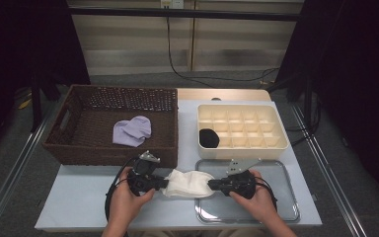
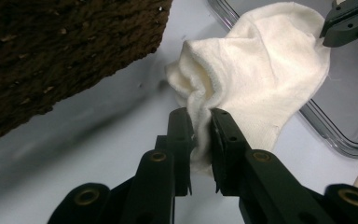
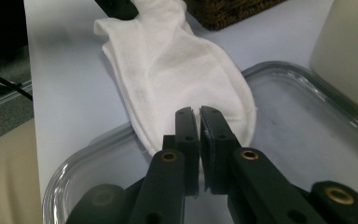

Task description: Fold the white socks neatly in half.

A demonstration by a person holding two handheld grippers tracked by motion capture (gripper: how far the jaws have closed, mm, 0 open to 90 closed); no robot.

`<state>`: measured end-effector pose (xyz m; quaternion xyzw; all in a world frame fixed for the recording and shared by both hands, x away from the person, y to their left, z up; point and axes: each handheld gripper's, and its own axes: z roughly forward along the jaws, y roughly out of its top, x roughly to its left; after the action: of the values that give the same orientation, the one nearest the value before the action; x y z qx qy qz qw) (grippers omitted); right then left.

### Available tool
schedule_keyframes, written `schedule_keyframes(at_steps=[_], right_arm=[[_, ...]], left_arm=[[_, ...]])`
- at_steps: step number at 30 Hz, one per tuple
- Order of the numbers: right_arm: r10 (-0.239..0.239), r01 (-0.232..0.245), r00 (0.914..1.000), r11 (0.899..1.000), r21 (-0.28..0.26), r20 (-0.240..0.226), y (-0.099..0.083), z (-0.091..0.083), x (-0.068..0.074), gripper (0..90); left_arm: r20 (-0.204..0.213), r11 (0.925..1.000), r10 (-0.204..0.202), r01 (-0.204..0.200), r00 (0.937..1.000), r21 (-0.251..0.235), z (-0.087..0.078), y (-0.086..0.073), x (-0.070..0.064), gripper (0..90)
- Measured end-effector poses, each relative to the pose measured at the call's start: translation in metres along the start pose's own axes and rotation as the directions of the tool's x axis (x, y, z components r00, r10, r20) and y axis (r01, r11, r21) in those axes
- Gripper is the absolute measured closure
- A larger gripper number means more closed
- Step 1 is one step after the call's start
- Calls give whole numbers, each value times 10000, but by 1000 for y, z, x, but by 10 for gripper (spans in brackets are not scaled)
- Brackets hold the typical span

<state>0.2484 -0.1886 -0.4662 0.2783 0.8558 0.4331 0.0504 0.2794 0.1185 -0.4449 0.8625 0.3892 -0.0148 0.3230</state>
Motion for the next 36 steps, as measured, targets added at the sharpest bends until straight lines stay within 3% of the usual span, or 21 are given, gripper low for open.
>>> schedule_keyframes(at_steps=[11, 18, 23, 27, 36], right_arm=[[-690, 697, 9967, 9975, 141, -427, 22, 31, 15, 885], [-708, 719, 9961, 9972, 192, -531, 30, 47, 18, 888], [-870, 905, 9949, 9933, 724, -510, 30, 64, 21, 893], [-949, 979, 9947, 9915, 852, -389, 31, 67, 23, 897], [-910, 944, 9945, 9932, 679, -514, 37, 77, 28, 900]], left_arm=[[-59, 9995, 285, -284, 9996, 154, -1, 4, -2, 792], [-82, 9988, 469, -467, 9989, 170, -3, 8, -6, 791], [250, 9992, 385, -387, 9989, 96, -7, 9, -5, 791], [503, 9998, 221, -220, 9985, -38, -10, 10, -4, 791], [496, 9989, 327, -310, 9982, -353, -19, 15, -9, 791]])
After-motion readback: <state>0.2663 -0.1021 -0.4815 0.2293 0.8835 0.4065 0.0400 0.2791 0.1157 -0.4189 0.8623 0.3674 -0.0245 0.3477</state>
